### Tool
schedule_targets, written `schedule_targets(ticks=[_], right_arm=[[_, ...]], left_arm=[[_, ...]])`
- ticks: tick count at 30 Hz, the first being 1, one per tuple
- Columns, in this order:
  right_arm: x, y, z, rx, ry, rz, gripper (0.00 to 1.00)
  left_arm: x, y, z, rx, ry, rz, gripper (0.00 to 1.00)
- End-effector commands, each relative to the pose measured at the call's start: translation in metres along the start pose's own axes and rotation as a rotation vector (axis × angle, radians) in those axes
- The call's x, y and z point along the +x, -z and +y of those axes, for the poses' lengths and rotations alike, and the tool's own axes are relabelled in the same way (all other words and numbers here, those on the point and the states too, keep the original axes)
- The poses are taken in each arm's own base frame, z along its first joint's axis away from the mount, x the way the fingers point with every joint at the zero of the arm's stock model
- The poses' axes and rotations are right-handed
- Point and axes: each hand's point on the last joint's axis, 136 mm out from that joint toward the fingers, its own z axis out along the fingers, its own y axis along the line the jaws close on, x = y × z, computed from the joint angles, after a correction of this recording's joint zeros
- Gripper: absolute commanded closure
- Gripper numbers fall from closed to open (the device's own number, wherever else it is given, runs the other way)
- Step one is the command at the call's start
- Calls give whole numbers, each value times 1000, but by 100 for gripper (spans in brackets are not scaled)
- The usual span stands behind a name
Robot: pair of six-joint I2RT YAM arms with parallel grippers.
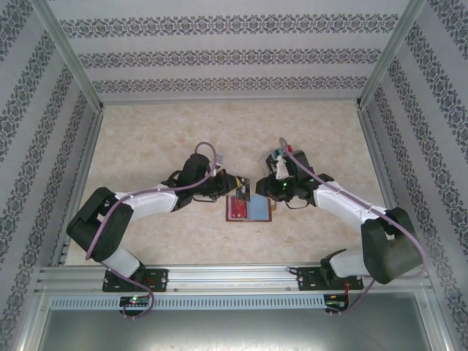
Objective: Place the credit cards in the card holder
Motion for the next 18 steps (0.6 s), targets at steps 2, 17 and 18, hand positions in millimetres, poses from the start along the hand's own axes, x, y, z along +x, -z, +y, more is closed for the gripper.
schedule_targets(ticks=[2,17,18], right_arm=[[11,-21,-37,134,9,30,72],[31,-33,-90,294,-36,81,70],[31,-32,-92,306,-39,75,70]], left_arm=[[21,-15,23,-71,-45,13,100],[32,-38,48,-109,-41,9,100],[32,-39,48,-107,-41,11,100]])
